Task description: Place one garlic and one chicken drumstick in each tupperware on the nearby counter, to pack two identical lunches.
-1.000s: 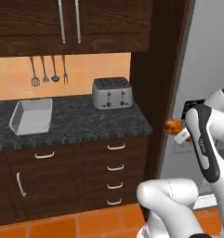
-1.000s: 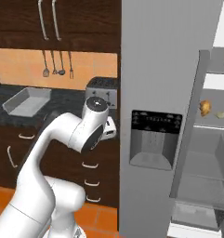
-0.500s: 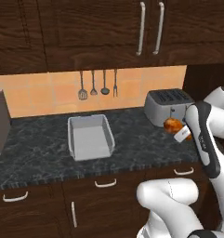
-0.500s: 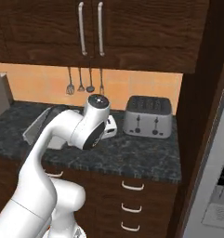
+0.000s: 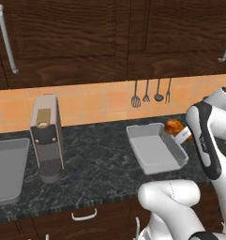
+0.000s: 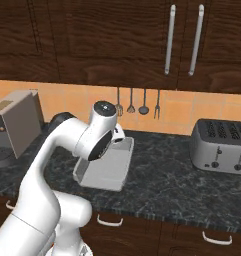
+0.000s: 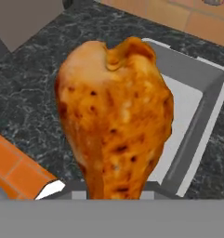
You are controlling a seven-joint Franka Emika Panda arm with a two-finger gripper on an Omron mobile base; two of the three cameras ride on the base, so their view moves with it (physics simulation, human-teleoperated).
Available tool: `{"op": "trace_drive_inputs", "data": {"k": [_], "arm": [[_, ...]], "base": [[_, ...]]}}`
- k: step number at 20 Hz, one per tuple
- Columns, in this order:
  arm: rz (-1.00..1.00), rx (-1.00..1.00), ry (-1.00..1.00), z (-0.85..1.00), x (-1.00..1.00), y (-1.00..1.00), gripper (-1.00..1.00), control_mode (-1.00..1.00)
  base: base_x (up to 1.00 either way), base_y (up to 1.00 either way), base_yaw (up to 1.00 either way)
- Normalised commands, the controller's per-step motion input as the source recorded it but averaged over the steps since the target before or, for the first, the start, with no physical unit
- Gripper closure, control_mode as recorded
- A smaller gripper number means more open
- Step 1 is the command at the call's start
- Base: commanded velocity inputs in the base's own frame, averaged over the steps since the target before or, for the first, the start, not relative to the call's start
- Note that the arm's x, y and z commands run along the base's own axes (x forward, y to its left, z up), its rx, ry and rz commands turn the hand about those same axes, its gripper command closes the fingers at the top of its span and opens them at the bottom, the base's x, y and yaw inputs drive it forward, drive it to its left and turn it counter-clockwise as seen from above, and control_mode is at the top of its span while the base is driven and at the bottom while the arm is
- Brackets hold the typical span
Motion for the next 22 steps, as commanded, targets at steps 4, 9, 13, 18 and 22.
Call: {"op": "trace_drive_inputs", "data": {"k": [4,9,13,18,22], "arm": [[-0.05,-0.1,0.19,-0.64,0.74,0.51,1.0,-1.0],[-0.04,-0.02,0.05,-0.61,0.74,-0.3,1.0,-1.0],[0.0,0.0,0.0,-0.63,0.98,-0.32,1.0,-1.0],[0.0,0.0,0.05,-0.54,0.98,-0.05,1.0,-1.0],[0.0,0.0,0.09,-0.49,0.77,-0.03,1.0,-1.0]], "base": [[0.0,0.0,0.0],[0.0,0.0,0.0],[0.0,0.0,0.0],[0.0,0.0,0.0],[0.0,0.0,0.0]]}}
